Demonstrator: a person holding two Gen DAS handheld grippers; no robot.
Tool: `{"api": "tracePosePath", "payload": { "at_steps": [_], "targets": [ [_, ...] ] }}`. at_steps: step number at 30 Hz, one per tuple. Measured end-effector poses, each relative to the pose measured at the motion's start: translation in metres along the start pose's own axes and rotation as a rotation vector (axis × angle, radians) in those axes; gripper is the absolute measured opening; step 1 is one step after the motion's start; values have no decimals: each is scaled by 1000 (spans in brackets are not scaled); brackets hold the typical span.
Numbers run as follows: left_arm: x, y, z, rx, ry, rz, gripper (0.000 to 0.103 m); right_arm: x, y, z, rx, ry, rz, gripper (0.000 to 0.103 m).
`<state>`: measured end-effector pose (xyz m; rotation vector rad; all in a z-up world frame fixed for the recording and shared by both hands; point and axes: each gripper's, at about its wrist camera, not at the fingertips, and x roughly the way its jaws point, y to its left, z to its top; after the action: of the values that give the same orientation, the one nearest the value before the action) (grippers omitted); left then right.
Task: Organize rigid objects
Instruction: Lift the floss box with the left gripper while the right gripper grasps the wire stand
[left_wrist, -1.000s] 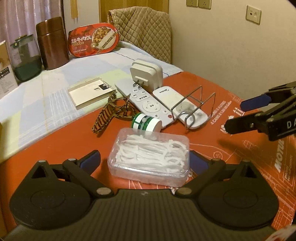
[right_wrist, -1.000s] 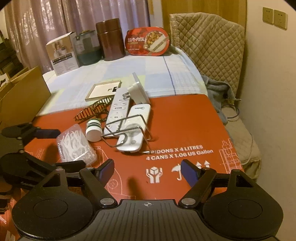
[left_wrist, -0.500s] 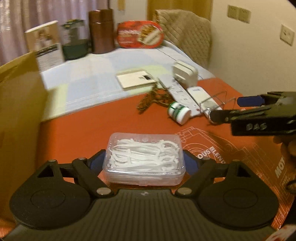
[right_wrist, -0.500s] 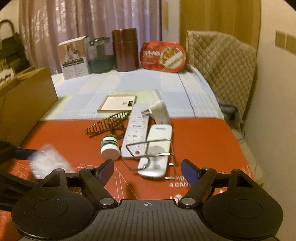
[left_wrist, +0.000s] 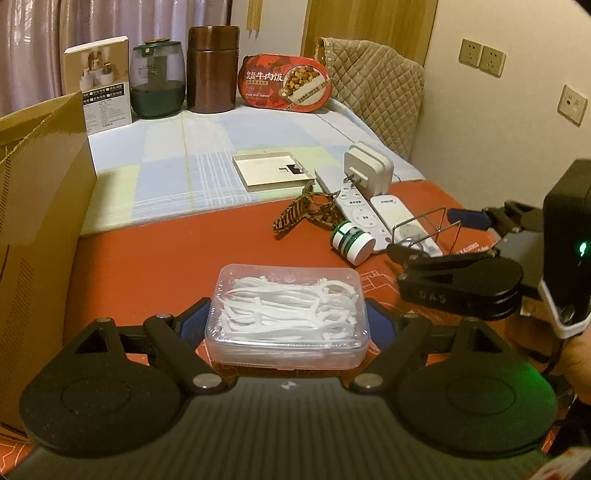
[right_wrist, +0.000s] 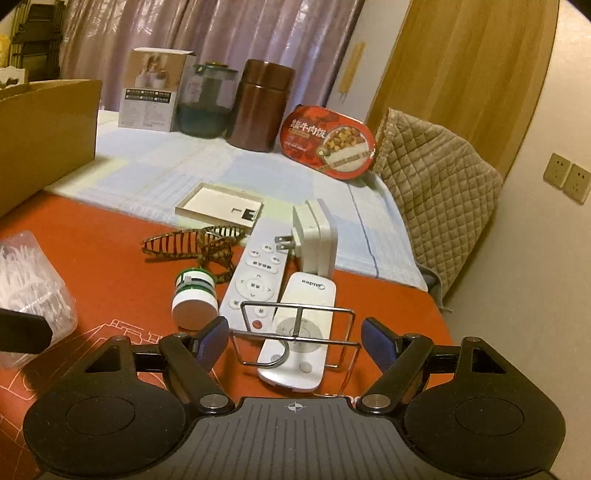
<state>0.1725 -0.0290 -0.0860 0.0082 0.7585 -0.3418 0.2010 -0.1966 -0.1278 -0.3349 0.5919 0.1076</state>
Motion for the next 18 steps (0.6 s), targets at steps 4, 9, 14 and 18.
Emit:
{"api": "tracePosePath", "payload": {
  "at_steps": [4,9,14,18],
  "targets": [
    [0,1,0,-12,-3,-11,83,2,-1,-1,1,-9,-4,76],
    [-1,-1,0,-8,-4,-13,83,4,3,-1,-15,-5,-5,67],
    [-2,-2,1,-6,-10,-19,83,3,1,-1,4,0,-6,66],
    [-4,-3,2,-4,-15,-24,83,-6,-7,2,54,-13,-16,66]
  ]
}}
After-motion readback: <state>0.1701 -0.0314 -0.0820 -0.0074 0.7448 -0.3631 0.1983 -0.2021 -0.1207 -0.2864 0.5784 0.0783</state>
